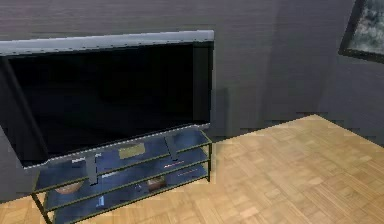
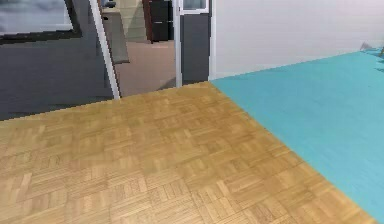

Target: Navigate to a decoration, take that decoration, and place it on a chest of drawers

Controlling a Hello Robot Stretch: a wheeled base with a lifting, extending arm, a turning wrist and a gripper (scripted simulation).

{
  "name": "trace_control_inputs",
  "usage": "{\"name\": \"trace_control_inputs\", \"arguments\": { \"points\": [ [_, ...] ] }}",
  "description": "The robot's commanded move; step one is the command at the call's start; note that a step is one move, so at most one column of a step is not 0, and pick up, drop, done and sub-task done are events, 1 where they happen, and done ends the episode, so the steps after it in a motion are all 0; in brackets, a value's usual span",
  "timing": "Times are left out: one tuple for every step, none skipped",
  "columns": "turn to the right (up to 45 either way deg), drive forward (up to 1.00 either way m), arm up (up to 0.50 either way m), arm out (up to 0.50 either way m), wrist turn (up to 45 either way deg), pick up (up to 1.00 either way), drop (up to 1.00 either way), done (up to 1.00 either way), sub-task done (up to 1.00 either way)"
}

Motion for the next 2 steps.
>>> {"name": "trace_control_inputs", "arguments": {
  "points": [
    [21.0, 0.0, 0.0, 0.0, 0.0, 0.0, 0.0, 0.0, 0.0],
    [0.0, 0.15, 0.0, 0.0, 0.0, 0.0, 0.0, 0.0, 0.0]
  ]
}}
